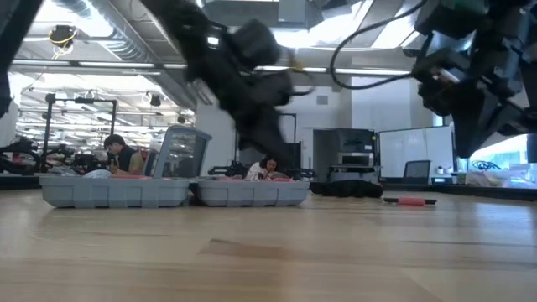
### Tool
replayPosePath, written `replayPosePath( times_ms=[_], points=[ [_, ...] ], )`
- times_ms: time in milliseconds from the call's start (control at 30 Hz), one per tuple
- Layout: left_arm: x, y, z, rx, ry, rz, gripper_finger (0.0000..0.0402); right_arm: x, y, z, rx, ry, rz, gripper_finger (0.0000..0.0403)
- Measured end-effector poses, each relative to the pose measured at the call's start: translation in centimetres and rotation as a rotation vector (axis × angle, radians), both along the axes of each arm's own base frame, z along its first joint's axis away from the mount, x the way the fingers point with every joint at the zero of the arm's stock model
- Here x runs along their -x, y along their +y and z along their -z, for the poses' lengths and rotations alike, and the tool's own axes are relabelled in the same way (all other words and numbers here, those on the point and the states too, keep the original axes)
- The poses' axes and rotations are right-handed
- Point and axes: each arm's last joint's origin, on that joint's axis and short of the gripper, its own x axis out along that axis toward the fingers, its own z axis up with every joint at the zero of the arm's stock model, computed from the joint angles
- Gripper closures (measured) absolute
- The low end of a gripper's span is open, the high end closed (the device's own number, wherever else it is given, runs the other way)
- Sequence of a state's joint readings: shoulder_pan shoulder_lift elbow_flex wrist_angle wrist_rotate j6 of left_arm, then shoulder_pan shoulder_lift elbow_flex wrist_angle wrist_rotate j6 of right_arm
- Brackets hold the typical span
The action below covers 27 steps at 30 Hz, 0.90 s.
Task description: Prefit tool cases
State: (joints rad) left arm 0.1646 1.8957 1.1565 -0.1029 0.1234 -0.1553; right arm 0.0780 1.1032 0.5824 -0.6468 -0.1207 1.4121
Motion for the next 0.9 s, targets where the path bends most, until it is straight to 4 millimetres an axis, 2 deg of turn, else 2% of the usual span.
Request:
replayPosePath(
  times_ms=[133,267,433,600,767,900],
  points=[
    [-3.1,0.6,1.4,-0.011,0.008,-0.010,0.0402,0.6,-0.3,2.0,0.039,0.098,0.149,0.0403],
    [-4.9,0.9,3.5,0.027,0.041,-0.047,0.0401,0.9,-0.4,3.1,0.051,0.139,0.248,0.0403],
    [-5.7,-0.2,5.0,0.062,0.060,-0.056,0.0402,0.2,-0.4,4.1,0.052,0.084,0.250,0.0403],
    [-5.9,-1.9,5.2,0.022,0.060,-0.051,0.0402,-0.8,-0.4,5.6,0.092,0.103,0.278,0.0403],
    [-6.3,-3.0,5.2,0.058,0.027,-0.097,0.0402,-3.0,-0.3,6.6,0.062,-0.008,0.282,0.0403],
    [-6.3,-3.8,5.5,0.056,0.036,-0.086,0.0402,-4.2,-0.2,6.6,0.079,-0.051,0.309,0.0403]
  ],
)
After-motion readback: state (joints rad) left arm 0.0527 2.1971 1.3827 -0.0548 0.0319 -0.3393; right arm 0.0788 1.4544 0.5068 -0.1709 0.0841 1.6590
